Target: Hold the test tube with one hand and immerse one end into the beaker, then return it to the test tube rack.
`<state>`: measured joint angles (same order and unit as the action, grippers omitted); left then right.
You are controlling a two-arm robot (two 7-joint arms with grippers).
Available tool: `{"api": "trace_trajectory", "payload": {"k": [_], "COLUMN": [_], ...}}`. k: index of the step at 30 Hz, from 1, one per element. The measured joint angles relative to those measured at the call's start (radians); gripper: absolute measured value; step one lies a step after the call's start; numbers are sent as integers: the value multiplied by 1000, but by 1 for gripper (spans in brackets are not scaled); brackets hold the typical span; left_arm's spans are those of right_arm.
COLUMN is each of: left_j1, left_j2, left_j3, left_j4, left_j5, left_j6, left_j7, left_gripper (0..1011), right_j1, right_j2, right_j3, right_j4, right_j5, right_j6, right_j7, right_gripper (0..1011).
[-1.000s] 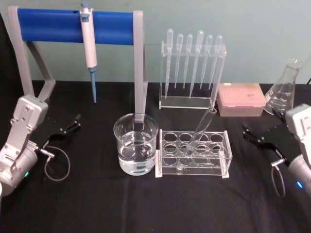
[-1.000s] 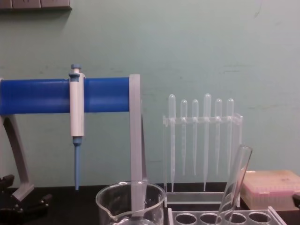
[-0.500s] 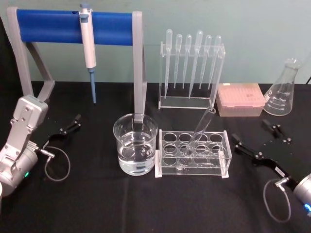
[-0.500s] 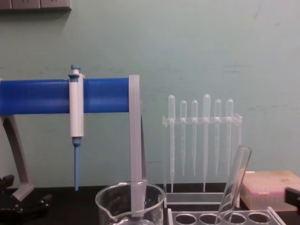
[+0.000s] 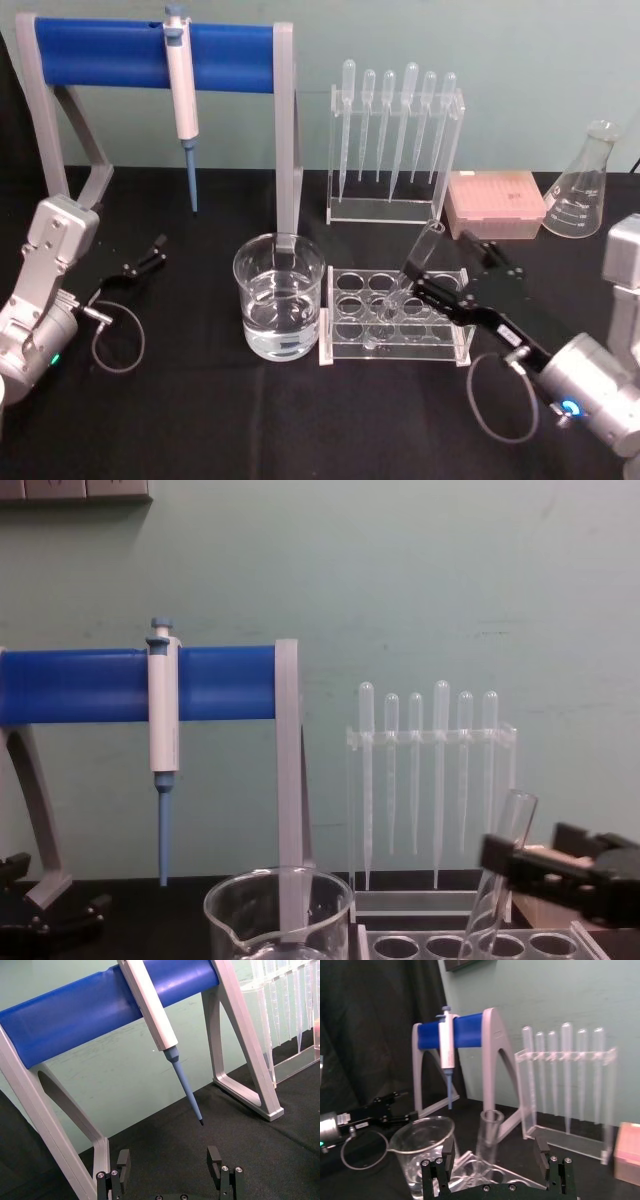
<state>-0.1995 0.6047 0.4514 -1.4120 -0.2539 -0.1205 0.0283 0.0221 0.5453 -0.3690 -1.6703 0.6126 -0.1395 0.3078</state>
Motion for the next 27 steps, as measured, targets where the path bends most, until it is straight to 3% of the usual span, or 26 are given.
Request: {"api": "trace_trajectory", "payload": {"k": [5,10,15,27], "left_j1": [0,0,0,0], "left_j2": [0,0,0,0], "left_j3": [0,0,0,0], "left_j4": [0,0,0,0], "left_j5": [0,0,0,0], "left_j6": [0,0,0,0], "left_j7": [0,0,0,0], "left_gripper": [1000,1000,1000,1000], "right_j1": [23,29,29,21], "right_j2": [-40,-73,-98,-136], "right_j3": [-21,-20,-12,14], "right_j4": [22,42,61,75], "right_j5": [-19,-31,-36,-39], "right_j6": [11,-4,-10,-8], "right_j7": [13,19,21,37], "right_gripper": [1002,997,927,543]}}
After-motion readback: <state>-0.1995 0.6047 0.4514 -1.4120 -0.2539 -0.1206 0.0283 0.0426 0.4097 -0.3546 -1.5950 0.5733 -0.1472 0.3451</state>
